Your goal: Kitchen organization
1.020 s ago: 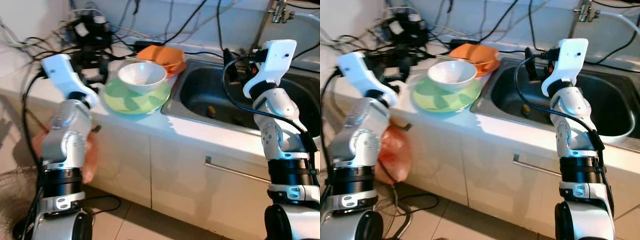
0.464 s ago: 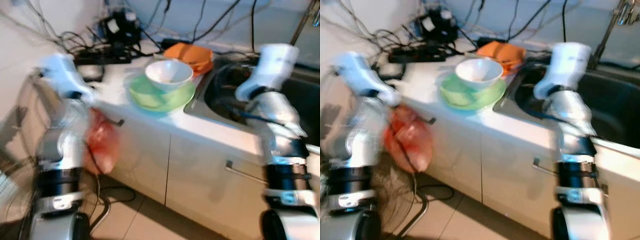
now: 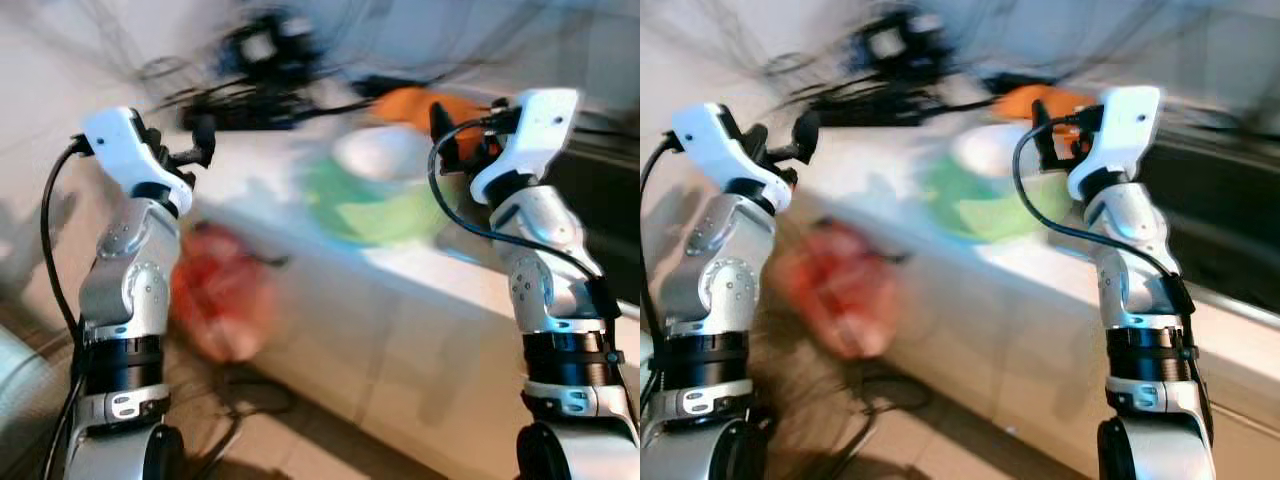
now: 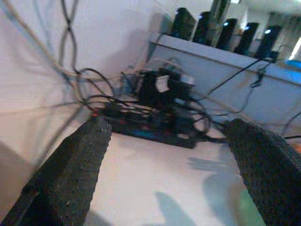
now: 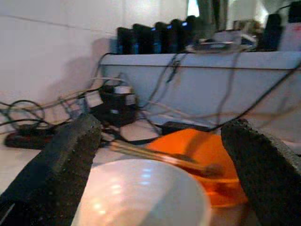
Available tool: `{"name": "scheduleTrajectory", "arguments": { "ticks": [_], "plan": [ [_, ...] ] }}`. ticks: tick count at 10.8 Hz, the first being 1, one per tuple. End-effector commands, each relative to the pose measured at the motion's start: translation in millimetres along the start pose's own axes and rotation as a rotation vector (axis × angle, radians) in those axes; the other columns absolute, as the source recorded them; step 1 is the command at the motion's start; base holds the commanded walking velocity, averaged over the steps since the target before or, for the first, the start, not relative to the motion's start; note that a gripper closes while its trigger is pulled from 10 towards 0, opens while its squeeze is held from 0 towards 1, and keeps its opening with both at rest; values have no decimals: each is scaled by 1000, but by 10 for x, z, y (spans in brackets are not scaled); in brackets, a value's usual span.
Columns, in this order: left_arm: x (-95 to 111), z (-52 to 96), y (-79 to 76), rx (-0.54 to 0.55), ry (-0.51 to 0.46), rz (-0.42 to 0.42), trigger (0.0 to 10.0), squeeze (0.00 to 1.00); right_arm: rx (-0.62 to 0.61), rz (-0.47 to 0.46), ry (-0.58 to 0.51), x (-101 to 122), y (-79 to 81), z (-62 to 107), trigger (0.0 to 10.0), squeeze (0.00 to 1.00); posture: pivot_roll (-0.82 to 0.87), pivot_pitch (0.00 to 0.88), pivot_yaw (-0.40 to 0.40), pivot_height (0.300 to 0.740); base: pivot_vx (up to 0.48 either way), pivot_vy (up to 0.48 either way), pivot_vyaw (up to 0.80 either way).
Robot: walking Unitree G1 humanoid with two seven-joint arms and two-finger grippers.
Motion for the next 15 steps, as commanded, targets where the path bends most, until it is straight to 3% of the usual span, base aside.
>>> {"name": "scheduleTrajectory", "arguments": {
  "ticks": [1,4,6,8,10,15],
  "plan": [
    [-37,-4,-105,-33,11,-29,10000,0,-26,14,-25,81,-93,15,10000,0,31,18,33,740,0,0,0],
    [-235,107,-230,-90,66,-42,10000,0,-25,-3,13,-6,-40,3,10000,0,37,13,30,740,0,0,-754],
    [-404,139,-203,-78,106,-18,10000,0,-25,0,18,-39,-26,-6,10000,0,35,4,32,740,0,0,-788],
    [-623,226,-168,-120,165,-48,10000,0,-33,31,50,-167,-70,-4,10000,0,36,0,35,740,0,0,-800],
    [-824,293,-117,-174,239,-119,10000,0,-18,99,141,-459,-144,19,10000,0,39,0,44,740,0,0,-784],
    [-824,293,-117,-174,239,-119,10000,0,-18,99,141,-459,-144,19,10000,0,39,0,44,740,0,0,-781]
  ]
}}
Point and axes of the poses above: a point about 5 cm out from each wrist's last joint towards the gripper, its own z axis pointing back from the gripper into the wrist, its own x axis along the axis of the wrist's last joint, y = z × x, the point moved 6 cm from there along -z, pointing out of the wrist towards the gripper, and after that the axes turned 4 degrees about z, right-handed, at the moved point
